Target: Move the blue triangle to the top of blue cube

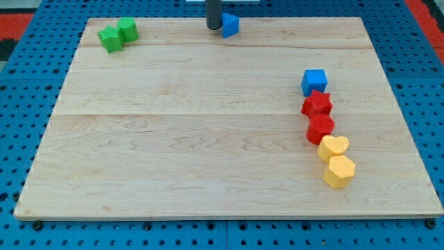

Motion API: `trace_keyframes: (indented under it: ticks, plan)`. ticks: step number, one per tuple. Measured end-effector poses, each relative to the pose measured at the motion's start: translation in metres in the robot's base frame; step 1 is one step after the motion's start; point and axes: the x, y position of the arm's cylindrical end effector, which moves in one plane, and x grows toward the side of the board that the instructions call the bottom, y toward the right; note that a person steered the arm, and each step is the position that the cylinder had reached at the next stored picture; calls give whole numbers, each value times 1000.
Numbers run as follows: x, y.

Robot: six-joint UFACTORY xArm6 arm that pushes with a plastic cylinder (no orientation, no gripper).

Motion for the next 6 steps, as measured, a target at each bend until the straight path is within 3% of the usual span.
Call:
trace_keyframes:
  ticks: [2,4,5,6]
  plan:
    - [-14,3]
    - [54,60]
    - [69,62]
    - [45,-23]
